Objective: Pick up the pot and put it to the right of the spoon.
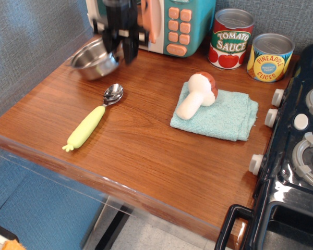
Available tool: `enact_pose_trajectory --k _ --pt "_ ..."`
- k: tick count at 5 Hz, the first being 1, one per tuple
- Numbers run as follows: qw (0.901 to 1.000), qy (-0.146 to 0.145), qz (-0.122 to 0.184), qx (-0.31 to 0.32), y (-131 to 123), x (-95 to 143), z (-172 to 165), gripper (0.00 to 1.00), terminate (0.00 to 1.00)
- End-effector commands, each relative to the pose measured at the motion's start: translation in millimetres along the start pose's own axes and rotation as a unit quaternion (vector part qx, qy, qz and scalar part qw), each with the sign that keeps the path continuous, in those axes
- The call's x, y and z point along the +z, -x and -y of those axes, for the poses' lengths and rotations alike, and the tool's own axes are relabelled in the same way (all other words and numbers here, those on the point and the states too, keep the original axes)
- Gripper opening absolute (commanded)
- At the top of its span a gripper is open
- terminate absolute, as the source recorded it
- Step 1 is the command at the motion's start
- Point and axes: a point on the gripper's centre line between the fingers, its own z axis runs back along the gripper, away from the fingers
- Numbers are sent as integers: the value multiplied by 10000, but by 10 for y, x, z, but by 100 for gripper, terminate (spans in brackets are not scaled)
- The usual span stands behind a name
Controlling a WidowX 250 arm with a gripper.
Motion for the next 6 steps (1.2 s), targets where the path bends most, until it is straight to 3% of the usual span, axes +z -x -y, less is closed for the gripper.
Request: enact_pose_trajectory --k 1,2,4,6 --pt "9950 -108 765 -635 212 746 386 0 0" --pt "9928 -19 746 -942 505 805 674 0 0" --pt "9896 157 314 -1392 1138 666 1084 0 0" --pt "9839 252 -100 -1767 1395 489 1325 0 0"
